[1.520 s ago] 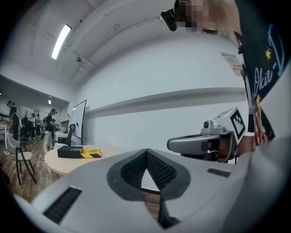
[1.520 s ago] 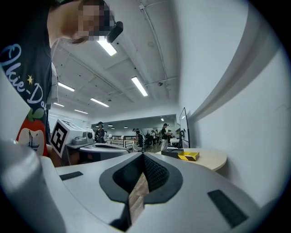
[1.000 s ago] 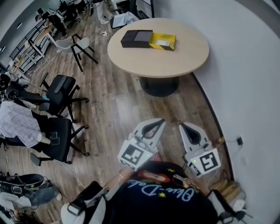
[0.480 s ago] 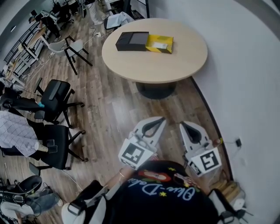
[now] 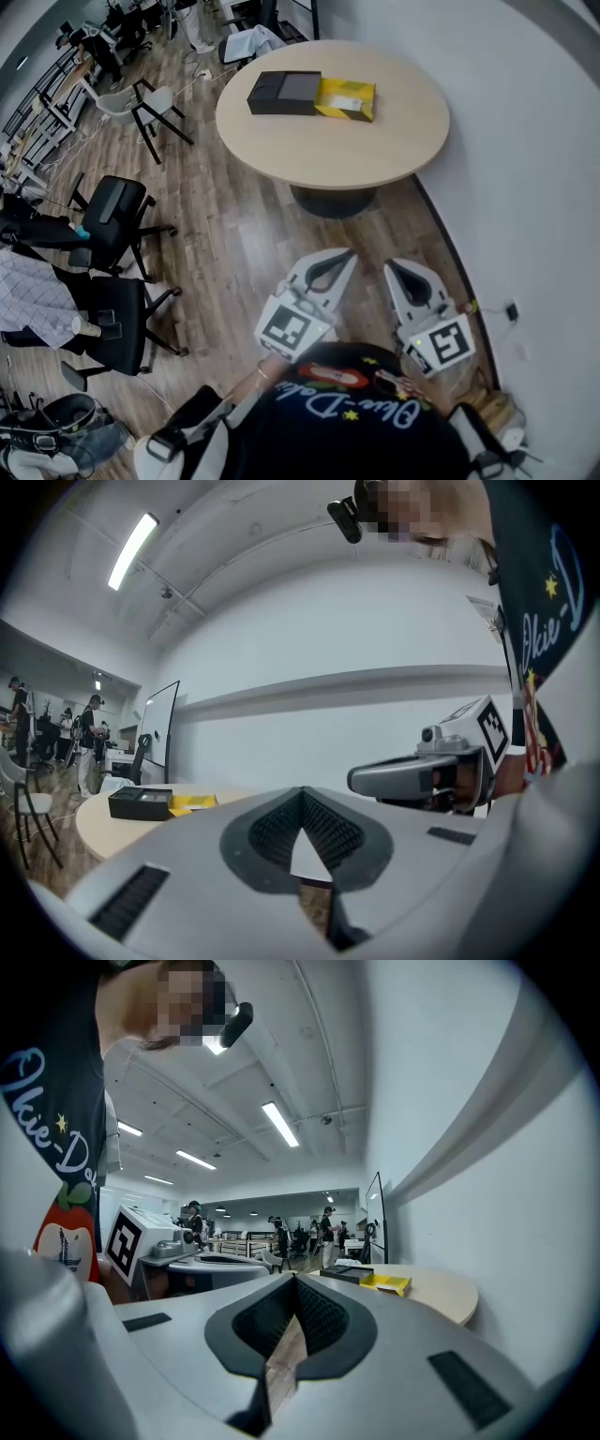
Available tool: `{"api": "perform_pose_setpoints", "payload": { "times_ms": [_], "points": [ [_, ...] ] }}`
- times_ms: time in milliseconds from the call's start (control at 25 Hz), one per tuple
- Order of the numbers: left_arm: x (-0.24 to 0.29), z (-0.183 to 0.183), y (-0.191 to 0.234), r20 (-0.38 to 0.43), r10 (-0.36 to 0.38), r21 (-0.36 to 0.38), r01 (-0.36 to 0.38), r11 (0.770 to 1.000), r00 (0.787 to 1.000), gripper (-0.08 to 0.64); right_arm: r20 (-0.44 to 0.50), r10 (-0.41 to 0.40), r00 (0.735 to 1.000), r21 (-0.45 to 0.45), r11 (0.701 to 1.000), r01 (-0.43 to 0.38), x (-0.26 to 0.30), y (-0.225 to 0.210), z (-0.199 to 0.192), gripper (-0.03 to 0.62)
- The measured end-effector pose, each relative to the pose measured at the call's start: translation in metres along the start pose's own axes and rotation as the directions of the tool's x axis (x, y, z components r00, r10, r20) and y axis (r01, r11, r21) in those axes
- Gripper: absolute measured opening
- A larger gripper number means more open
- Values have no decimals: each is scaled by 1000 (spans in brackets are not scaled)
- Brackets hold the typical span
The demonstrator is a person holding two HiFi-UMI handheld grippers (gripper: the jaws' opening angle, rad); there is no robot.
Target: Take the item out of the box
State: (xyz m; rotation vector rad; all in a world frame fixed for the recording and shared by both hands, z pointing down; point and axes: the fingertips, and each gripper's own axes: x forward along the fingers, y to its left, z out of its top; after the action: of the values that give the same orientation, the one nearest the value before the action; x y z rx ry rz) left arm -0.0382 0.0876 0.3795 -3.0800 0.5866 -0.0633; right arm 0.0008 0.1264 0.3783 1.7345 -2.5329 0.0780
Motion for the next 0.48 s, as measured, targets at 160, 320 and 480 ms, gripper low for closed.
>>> {"api": "perform_pose_setpoints", "payload": {
  "times_ms": [160,320,480],
  "points": [
    [-2,-1,14,13,11,-13,-10,1000,1000,-14,-9,6,1000,-14,1000,-6,12,2,0,-5],
    [-7,-4,21,9,17,-20,-17,1000,1000,-14,-12,8,1000,-14,1000,-8,19,7,2,-5],
    [-11,-3,24,11,21,-14,-21,1000,1000,-14,-31,11,999,0,1000,-11,25,9,1,-5]
  ]
}}
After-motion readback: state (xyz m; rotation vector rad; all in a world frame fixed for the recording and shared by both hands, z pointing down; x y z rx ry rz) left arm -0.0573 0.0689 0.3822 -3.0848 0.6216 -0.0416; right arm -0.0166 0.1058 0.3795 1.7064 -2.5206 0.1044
